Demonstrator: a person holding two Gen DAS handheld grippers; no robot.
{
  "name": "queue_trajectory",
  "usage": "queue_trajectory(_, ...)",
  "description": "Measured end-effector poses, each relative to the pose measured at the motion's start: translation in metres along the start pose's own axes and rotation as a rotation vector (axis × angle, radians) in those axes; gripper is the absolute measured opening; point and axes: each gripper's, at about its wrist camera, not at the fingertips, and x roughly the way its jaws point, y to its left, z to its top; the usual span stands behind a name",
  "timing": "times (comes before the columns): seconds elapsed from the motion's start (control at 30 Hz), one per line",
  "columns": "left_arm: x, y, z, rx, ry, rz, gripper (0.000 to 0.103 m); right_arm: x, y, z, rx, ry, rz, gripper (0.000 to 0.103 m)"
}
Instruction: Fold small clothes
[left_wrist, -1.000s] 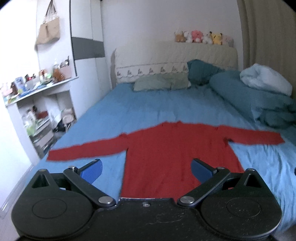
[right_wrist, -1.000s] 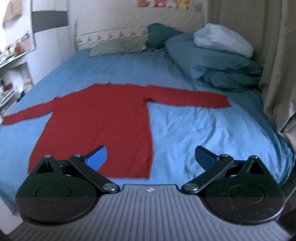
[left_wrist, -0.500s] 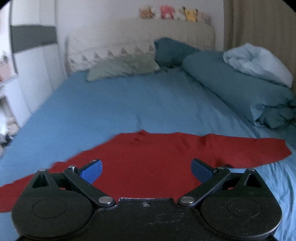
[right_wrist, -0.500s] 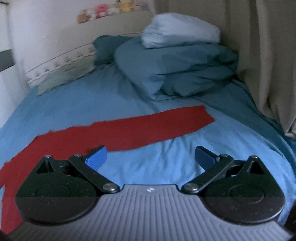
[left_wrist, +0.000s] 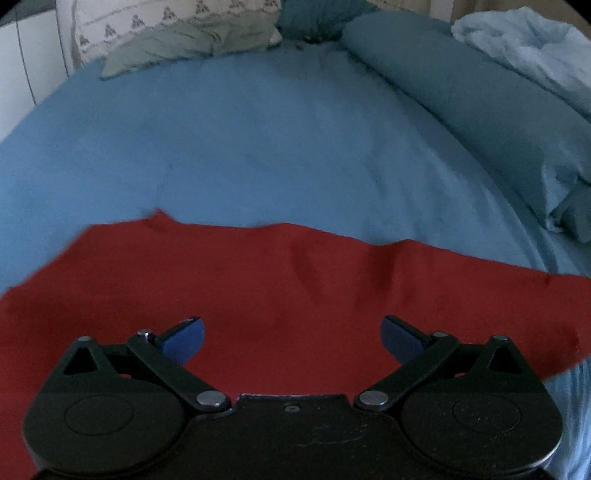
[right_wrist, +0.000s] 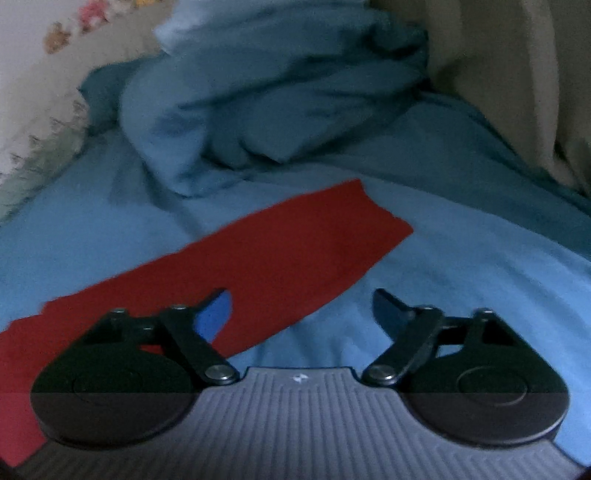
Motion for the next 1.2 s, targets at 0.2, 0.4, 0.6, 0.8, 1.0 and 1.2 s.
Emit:
queue_trajectory(0.2, 0.051, -0.024, 0.000, 0.034, 0.058, 0.038, 0.102, 0.041, -0.009, 0.004, 0.029, 0.003, -0.034, 0.076)
queue_trajectory(0.4, 0.066, -0.028, -0.002, 0.076, 0.080, 0.076, 0.103, 0.045, -0.003, 0.012, 0.003, -0.014, -0.062, 0.032)
queue_trajectory(0.6, 0.045, 0.007, 0.011, 0.010, 0.097, 0.016, 0.103, 0.018, 0.020, 0.034, -0.033, -0.034, 0.000, 0.022)
queue_trajectory(0.8, -0.015, 0.076, 0.017, -0.055, 0.031, 0.031, 0.103, -0.039, 0.103, 0.060, -0.081, -0.076, 0.277, 0.021)
queue_trajectory(1.0, -0.065, 0.174, -0.006, -0.197, -0.039, 0.103, 0.103, -0.087, 0.246, 0.027, -0.221, -0.042, 0.698, 0.021)
queue_trajectory(1.2, -0.088, 0.264, -0.056, -0.353, -0.042, 0.230, 0.103, -0.068, 0.357, -0.091, -0.434, 0.218, 0.917, 0.021)
